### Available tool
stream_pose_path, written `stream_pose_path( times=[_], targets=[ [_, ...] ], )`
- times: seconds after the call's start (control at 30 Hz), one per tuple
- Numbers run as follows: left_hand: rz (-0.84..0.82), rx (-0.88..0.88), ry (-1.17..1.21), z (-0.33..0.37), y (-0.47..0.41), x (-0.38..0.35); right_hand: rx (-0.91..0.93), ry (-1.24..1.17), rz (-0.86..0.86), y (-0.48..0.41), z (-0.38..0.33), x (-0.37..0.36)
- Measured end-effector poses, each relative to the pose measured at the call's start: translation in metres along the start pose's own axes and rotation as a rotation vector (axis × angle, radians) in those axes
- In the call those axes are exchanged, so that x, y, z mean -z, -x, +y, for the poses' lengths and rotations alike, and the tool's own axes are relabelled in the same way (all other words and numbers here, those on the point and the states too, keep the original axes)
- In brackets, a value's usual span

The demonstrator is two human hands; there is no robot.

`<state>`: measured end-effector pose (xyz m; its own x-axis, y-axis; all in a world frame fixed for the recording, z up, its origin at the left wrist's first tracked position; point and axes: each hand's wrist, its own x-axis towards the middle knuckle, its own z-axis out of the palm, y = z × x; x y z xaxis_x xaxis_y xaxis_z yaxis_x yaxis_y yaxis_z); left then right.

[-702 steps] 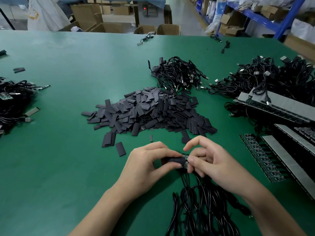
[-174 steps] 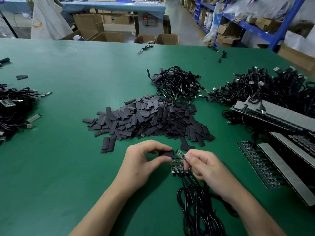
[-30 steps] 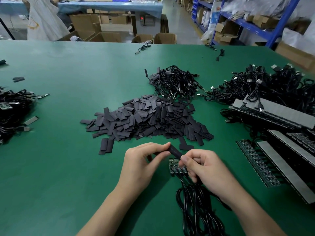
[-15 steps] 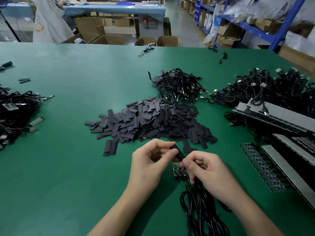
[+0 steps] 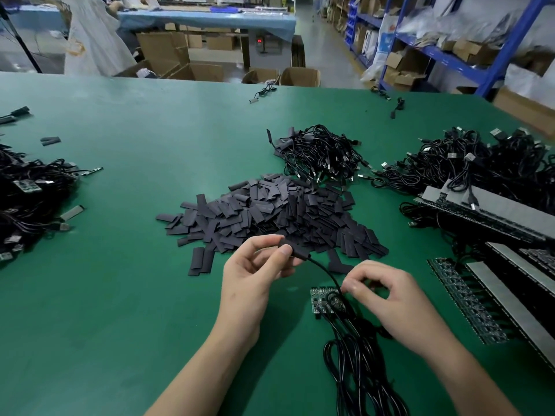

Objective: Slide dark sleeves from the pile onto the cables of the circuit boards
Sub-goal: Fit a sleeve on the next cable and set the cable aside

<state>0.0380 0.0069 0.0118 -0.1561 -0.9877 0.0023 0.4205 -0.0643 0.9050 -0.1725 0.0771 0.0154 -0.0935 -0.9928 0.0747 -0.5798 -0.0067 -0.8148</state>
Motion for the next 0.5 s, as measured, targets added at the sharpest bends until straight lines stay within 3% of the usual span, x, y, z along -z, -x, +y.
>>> stream_pose_path(
  times=[0.17, 0.37, 0.43, 0.5],
  targets=[
    [-0.007, 0.004, 0.009, -0.001, 0.0, 0.0, 0.022, 0.043, -0.089, 0.002, 0.003, -0.003],
    [-0.021, 0.006, -0.02, -0.003, -0.002, 0.002, 0.019, 0.049, -0.005, 0.002, 0.0, -0.006],
    [-0.066, 0.002, -0.191, -0.004, -0.003, 0.003, 0.011, 0.003, 0.053, 0.001, -0.007, 0.0],
    [-0.149, -0.055, -0.527, -0.007, -0.003, 0.007, 0.002, -0.037, 0.122, -0.006, -0.012, 0.009]
  ],
)
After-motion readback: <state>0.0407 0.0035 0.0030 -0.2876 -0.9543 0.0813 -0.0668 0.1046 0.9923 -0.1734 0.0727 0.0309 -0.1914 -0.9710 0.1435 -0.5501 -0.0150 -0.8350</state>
